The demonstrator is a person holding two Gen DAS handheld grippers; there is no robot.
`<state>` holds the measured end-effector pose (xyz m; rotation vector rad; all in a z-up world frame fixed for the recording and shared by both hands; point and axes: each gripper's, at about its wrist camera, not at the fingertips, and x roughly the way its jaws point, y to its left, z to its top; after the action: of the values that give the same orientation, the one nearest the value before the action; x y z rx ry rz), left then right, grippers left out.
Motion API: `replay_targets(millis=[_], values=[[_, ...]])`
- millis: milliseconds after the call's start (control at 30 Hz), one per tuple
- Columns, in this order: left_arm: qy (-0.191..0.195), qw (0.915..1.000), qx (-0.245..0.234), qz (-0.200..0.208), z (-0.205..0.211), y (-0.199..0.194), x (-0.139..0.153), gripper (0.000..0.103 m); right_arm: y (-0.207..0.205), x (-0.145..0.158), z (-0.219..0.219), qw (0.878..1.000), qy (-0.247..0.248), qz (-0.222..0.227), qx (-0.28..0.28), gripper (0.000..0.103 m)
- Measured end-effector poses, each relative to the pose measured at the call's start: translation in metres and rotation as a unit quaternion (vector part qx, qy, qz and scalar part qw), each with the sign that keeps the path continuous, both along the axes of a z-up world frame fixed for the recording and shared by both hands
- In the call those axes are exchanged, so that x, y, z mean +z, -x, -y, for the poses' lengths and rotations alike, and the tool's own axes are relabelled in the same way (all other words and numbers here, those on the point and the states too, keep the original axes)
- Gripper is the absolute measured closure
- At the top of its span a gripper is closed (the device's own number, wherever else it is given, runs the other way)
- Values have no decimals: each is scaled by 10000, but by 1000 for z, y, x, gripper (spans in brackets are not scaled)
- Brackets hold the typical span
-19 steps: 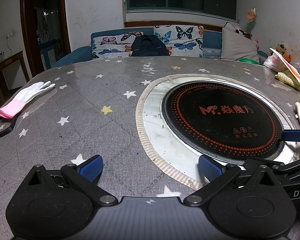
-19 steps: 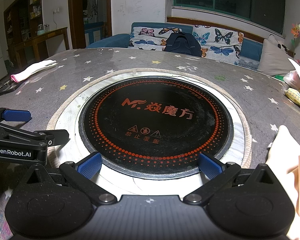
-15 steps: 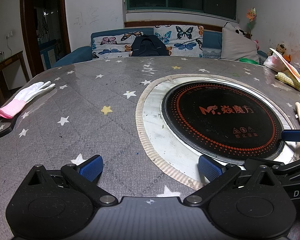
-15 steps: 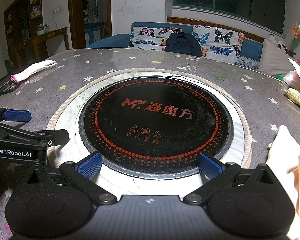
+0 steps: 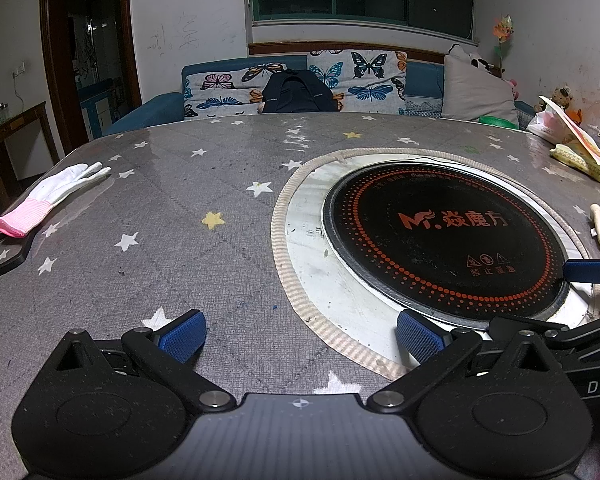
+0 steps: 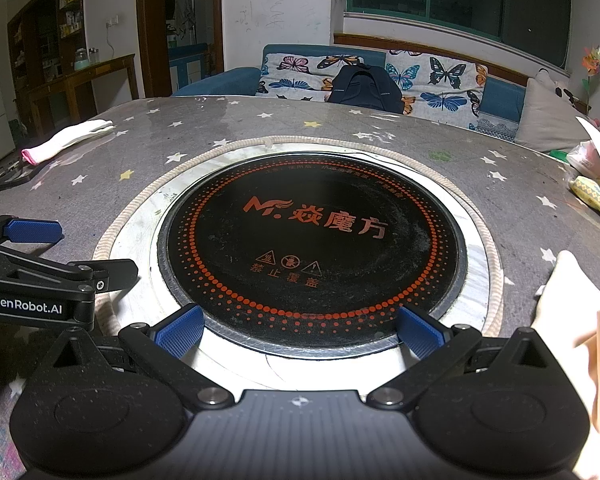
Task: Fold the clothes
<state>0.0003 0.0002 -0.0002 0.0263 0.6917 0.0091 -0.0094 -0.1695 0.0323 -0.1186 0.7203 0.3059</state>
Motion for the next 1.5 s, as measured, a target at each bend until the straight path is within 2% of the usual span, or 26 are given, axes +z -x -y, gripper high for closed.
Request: replay_targets(millis=[867,1500], values=[[4,10000,21,-8,1,-1,3,0,2,2,-1,10000,-82,-27,6,0],[66,9999,-100,-97,20,18,18,0,37,19,10,9999,-62,133,15,0]])
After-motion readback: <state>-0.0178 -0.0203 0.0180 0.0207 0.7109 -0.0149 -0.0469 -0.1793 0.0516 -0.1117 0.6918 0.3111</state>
